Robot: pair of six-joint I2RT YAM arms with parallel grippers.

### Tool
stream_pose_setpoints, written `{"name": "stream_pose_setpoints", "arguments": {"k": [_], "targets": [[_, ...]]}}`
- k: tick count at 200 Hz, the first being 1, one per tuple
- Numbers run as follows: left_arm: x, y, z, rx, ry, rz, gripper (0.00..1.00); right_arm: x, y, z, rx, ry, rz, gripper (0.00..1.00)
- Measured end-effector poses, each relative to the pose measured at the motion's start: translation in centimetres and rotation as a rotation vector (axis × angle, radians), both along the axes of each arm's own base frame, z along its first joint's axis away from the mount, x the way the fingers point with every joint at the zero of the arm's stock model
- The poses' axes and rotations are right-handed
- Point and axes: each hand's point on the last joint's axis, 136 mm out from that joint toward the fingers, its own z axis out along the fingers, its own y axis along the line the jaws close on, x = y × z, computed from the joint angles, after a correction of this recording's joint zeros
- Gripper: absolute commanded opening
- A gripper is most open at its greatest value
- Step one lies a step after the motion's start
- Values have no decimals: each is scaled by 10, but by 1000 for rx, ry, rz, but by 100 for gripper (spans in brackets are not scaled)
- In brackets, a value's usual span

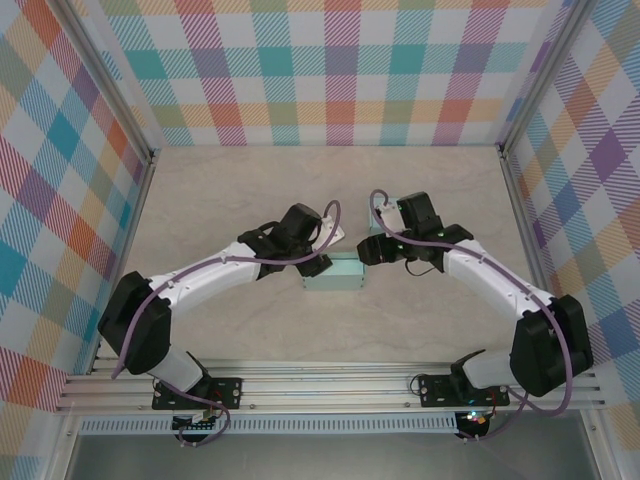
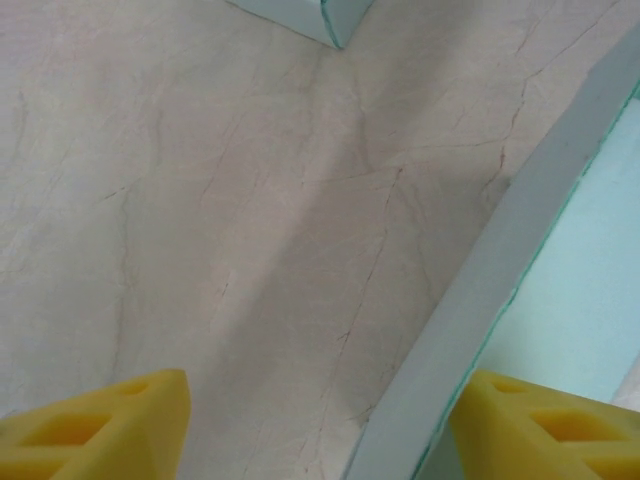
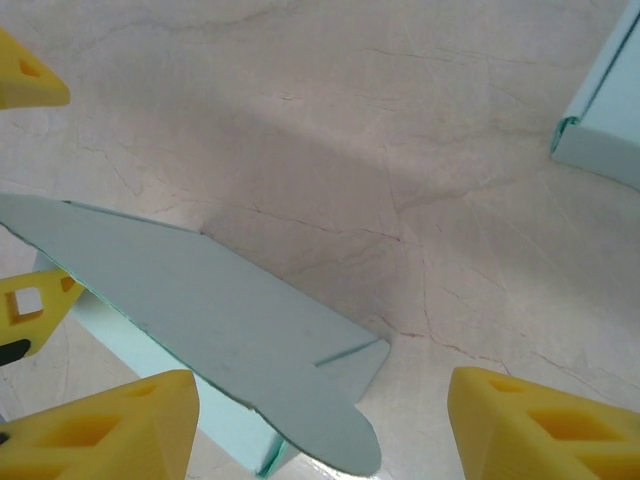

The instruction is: Fold the paper box

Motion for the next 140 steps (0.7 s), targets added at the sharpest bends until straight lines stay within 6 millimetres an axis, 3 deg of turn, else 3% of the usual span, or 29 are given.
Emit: {"name": "stream_pose_setpoints", "arguments": {"k": [57,81,131,140], "targets": [[6,1,-10,10,6,38,52,-3,11,-1,-14,-12,46,57],[7,2,-12,16,7,47,52,-2,9,-2,-24,-15,38,51],[8,-1,-13,25,-5,50,51,2,8,-16,-62,12,25,29],[8,-1,-13,27,-12,53,47,2,9,-16,-68,17,18,25]]}}
